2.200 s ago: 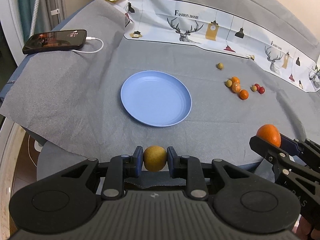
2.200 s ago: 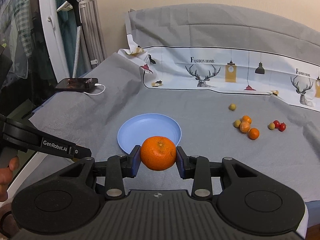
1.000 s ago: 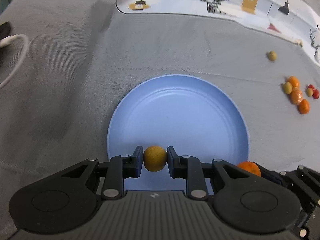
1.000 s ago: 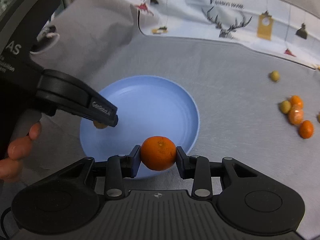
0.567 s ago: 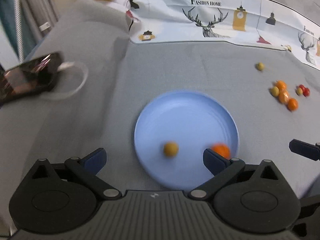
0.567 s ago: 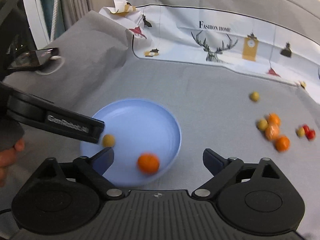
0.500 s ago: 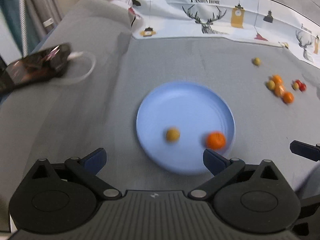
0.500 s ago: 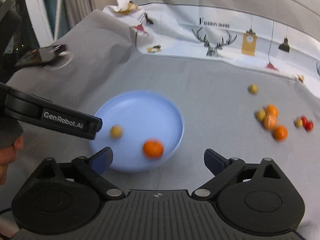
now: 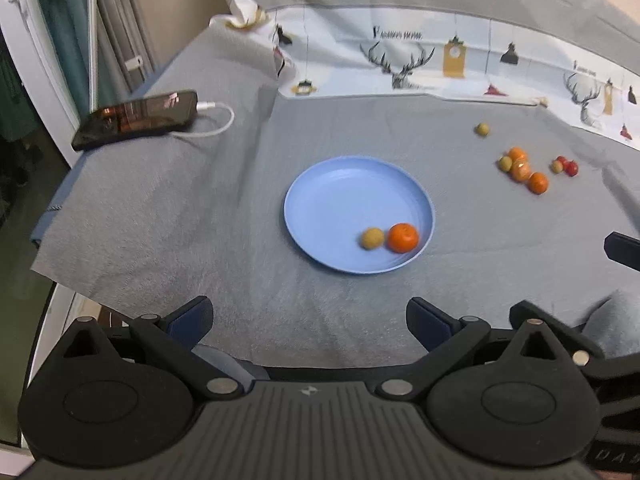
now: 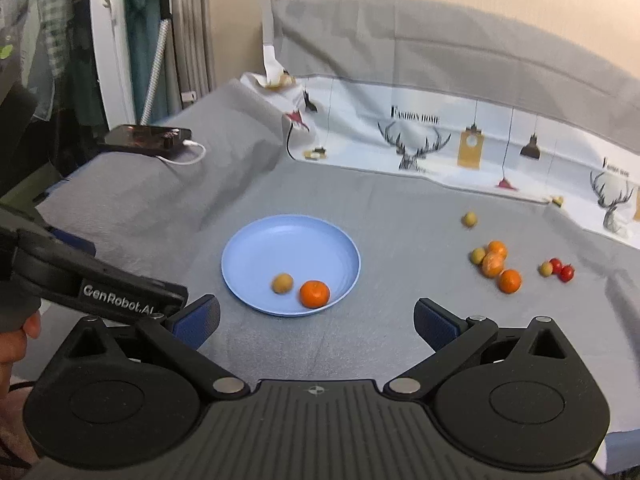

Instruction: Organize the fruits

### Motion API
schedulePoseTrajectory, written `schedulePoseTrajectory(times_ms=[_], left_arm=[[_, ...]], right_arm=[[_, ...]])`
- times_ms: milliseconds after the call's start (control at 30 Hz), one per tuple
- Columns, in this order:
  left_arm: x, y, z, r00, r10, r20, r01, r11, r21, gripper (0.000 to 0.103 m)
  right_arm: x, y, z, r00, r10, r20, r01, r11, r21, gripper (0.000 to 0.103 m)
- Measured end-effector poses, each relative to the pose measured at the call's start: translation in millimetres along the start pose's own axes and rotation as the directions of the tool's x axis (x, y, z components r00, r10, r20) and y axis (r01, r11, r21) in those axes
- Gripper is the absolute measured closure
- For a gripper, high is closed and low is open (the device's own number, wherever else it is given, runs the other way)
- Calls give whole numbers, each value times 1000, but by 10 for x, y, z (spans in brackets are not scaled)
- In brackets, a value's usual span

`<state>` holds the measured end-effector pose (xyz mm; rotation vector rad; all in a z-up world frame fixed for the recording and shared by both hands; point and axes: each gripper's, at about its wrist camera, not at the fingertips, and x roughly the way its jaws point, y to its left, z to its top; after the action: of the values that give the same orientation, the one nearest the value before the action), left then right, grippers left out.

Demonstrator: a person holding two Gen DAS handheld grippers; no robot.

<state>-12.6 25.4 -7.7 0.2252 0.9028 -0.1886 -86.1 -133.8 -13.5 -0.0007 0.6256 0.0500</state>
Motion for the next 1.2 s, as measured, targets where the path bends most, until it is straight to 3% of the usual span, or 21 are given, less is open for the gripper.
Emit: schedulePoseTrajectory(times_ms=[533, 1200], left_arm=[[-479, -33, -139, 996, 9, 91, -9, 1000, -5, 0], [-496, 48, -166, 995, 2, 97, 0, 1000, -21, 0]], right_arm=[[-516, 81, -96, 993, -14, 116, 15, 1000, -7, 1], [-524, 133, -93, 994, -20, 109, 22, 1000, -18, 1]])
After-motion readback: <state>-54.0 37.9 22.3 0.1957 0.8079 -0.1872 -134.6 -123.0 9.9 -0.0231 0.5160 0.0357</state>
